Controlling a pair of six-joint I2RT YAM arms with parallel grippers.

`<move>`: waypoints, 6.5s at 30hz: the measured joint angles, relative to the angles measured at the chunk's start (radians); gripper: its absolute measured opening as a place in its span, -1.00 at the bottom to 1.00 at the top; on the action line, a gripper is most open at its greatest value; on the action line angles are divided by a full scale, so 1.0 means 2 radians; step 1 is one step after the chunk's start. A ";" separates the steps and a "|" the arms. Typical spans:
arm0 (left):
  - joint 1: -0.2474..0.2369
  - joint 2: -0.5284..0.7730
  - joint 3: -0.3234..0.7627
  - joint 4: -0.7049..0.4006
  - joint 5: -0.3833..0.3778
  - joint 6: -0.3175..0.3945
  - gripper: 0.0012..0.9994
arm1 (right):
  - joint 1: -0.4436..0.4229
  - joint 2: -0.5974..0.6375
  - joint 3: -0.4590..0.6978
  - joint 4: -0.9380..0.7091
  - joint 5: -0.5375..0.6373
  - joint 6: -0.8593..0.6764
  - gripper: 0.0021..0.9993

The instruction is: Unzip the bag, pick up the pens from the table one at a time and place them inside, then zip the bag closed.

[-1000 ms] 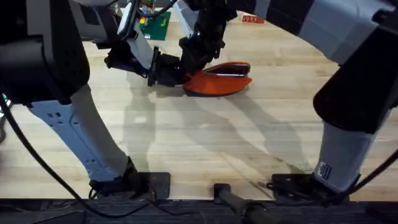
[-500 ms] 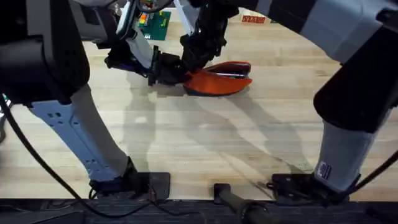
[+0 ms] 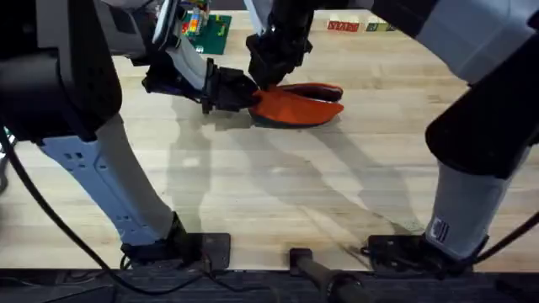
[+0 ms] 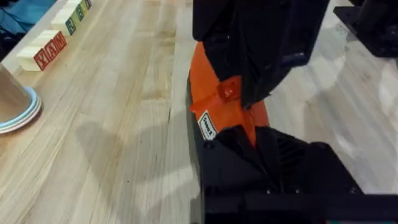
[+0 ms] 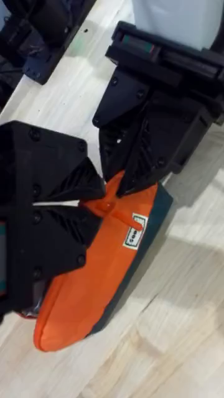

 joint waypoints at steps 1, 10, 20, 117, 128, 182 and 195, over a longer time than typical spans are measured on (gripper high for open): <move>0.000 0.000 0.000 0.000 0.000 0.000 -0.92 | -0.001 0.000 0.000 -0.001 0.000 0.000 -0.94; 0.002 0.000 0.000 0.002 -0.019 0.000 -0.92 | -0.008 -0.002 0.007 -0.008 0.016 0.006 -0.94; 0.002 0.000 0.000 0.002 -0.021 0.000 -0.92 | -0.009 -0.002 0.007 -0.009 0.018 0.009 -0.94; 0.002 0.000 0.000 0.002 -0.042 0.000 -0.92 | -0.256 -0.001 0.011 -0.120 0.124 0.009 -0.94; 0.002 0.000 0.000 0.002 -0.042 0.000 -0.92 | -0.257 -0.001 0.007 -0.119 0.126 0.009 -0.93; 0.087 0.000 0.019 -0.126 0.016 0.000 0.99 | -0.146 -0.274 0.004 -0.168 0.073 0.007 0.99; 0.116 0.000 0.024 -0.222 0.096 0.000 1.00 | -0.137 -0.274 0.004 -0.168 0.073 0.001 1.00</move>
